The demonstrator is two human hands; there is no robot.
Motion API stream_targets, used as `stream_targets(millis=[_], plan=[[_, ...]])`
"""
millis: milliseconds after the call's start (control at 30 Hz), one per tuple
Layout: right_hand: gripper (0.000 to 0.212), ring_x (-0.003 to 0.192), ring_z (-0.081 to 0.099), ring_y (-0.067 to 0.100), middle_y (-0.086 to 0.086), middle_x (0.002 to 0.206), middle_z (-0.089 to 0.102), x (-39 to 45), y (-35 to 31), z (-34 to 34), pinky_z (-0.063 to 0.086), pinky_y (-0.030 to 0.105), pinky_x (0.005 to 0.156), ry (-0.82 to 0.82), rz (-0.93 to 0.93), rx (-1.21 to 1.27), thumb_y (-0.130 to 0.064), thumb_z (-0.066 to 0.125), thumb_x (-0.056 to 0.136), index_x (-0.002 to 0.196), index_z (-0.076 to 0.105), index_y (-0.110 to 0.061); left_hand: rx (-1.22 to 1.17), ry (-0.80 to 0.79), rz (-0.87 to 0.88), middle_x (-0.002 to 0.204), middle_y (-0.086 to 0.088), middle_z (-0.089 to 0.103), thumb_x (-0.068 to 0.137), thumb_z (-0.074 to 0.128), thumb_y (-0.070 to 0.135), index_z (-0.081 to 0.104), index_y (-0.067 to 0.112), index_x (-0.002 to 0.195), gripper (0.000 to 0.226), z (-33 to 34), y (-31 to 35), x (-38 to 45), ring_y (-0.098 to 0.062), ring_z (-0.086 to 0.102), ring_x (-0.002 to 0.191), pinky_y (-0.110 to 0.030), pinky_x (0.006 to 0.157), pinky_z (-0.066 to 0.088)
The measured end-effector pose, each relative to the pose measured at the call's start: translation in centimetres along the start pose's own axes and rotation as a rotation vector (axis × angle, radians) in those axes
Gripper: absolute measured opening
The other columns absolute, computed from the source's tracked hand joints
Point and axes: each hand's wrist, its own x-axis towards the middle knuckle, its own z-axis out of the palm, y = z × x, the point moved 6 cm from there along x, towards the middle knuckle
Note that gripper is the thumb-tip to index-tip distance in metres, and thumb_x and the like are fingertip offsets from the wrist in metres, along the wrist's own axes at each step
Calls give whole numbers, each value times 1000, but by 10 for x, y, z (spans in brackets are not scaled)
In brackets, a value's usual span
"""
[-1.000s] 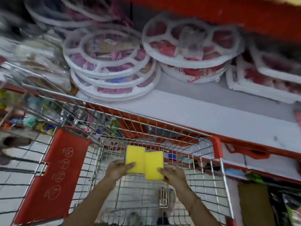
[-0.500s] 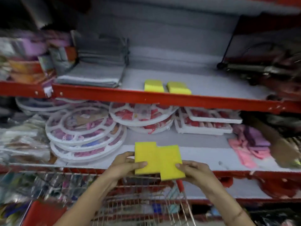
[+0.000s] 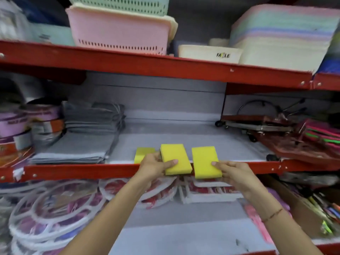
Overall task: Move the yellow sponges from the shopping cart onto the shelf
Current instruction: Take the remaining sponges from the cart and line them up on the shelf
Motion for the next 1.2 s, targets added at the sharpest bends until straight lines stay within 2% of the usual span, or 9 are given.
stream_targets(millis=[167, 333, 467, 600, 700, 733, 767, 900, 1200], plan=[[40, 72, 65, 22, 17, 99, 67, 74, -28, -35, 56, 21, 50, 163, -71, -143, -13, 74, 79, 114, 63, 0, 343, 88, 54, 121, -17, 68, 55, 85, 43, 39, 24, 142, 100, 37, 31, 58, -33, 65, 110, -47, 94, 54], [45, 86, 67, 30, 23, 99, 72, 119, -16, -59, 57, 49, 85, 205, -17, -373, -17, 79, 73, 110, 67, 5, 663, 111, -18, 130, -13, 62, 67, 79, 45, 53, 8, 128, 76, 69, 32, 90, -32, 63, 111, -42, 93, 54], [41, 99, 67, 32, 17, 97, 74, 117, -17, -57, 54, 43, 90, 222, 10, -662, -30, 77, 74, 105, 73, -2, 899, 116, 23, 109, -18, 72, 77, 65, 54, 66, 10, 83, 45, 70, 36, 98, -31, 67, 101, -35, 86, 51], [35, 113, 61, 31, 14, 115, 71, 101, -44, -23, 50, 38, 92, 278, -216, -854, -30, 67, 83, 111, 70, -9, 941, 132, 123, 100, -18, 76, 85, 60, 44, 75, 6, 98, 42, 34, 59, 91, -29, 69, 100, -35, 88, 52], [21, 108, 64, 25, 6, 110, 74, 98, -60, 30, 51, 36, 92, 96, -454, -831, -25, 65, 85, 99, 75, -13, 1057, 117, 186, 94, -21, 71, 82, 57, 34, 77, 12, 97, 33, -11, 66, 83, -33, 64, 94, -34, 90, 51], [19, 107, 64, 22, 4, 110, 74, 98, -63, 49, 51, 36, 95, 7, -502, -827, -22, 65, 85, 97, 76, -14, 1099, 130, 174, 85, -21, 63, 79, 53, 33, 62, -6, 98, 45, -27, 62, 82, -33, 59, 87, -33, 87, 49], [18, 108, 64, 20, 3, 112, 74, 97, -65, 69, 49, 34, 97, -84, -538, -837, -21, 65, 84, 97, 76, -14, 1164, 83, 155, 80, -15, 52, 80, 52, 32, 59, 25, 76, 11, -39, 58, 79, -33, 57, 89, -31, 87, 48], [36, 123, 56, 21, 7, 128, 66, 99, -54, 135, 40, 29, 106, -351, -532, -1066, -30, 64, 85, 115, 68, -10, 1337, -101, 24, 144, -6, 52, 91, 57, 30, 54, 11, 133, 46, -63, 28, 74, -23, 46, 134, -30, 111, 34], [50, 121, 56, 28, 12, 127, 65, 102, -30, 166, 47, 39, 102, -460, -449, -1186, -41, 65, 83, 120, 64, -6, 1321, -153, 27, 151, -5, 42, 90, 55, 41, 44, 14, 140, 58, -57, 9, 72, -23, 39, 139, -31, 115, 31]])
